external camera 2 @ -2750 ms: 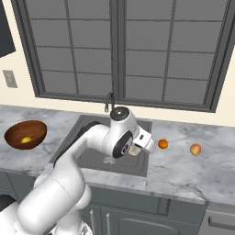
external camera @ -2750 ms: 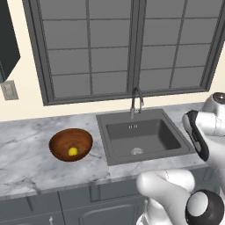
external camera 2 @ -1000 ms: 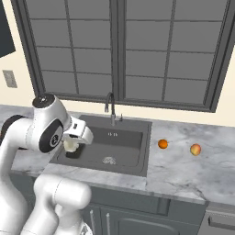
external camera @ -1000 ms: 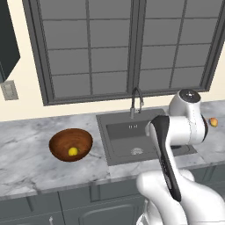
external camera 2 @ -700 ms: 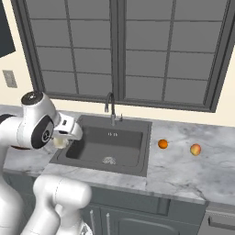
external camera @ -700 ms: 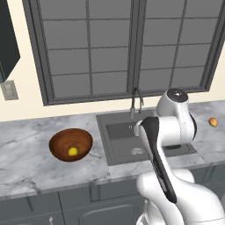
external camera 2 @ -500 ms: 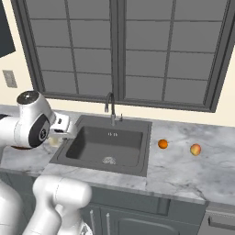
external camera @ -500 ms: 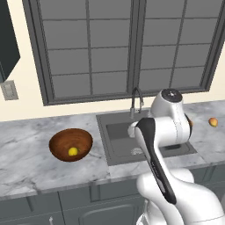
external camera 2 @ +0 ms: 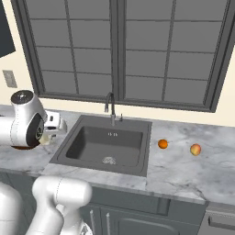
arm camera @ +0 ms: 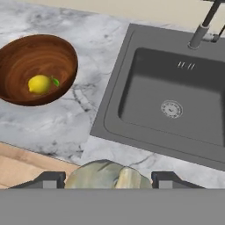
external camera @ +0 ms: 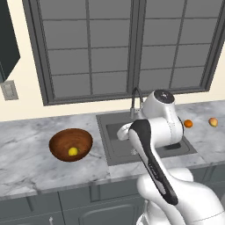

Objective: There is a mixed pile of frozen fruits and vegetables on the counter. Locate all the frozen vegetables and place the items in a bowl on the counter. Take all the frozen fruits and defrost them in a running sink.

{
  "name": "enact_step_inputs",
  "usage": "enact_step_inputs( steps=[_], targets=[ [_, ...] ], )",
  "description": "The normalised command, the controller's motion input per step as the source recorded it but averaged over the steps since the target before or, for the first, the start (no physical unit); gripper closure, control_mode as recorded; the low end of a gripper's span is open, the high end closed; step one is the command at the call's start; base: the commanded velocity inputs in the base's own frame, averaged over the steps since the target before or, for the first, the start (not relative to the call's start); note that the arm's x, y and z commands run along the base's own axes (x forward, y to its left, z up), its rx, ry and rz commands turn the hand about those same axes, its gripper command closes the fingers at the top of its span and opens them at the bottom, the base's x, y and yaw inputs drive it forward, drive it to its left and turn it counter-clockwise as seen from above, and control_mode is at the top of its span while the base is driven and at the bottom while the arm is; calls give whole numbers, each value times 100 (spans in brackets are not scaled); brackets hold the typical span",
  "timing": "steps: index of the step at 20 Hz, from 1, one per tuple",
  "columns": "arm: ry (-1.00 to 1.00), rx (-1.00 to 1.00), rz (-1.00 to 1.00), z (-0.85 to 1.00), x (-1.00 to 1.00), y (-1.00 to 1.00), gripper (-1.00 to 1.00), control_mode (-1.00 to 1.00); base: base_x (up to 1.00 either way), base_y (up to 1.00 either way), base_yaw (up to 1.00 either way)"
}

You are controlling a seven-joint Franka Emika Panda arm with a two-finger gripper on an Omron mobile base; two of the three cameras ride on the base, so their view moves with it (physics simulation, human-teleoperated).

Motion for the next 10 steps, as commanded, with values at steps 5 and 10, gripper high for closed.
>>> enact_step_inputs(
  steps=[5,10],
  targets=[
    [0,6,10,5,17,39,100,-100,0,0,0],
    [0,2,5,3,25,47,100,-100,0,0,0]
  ],
)
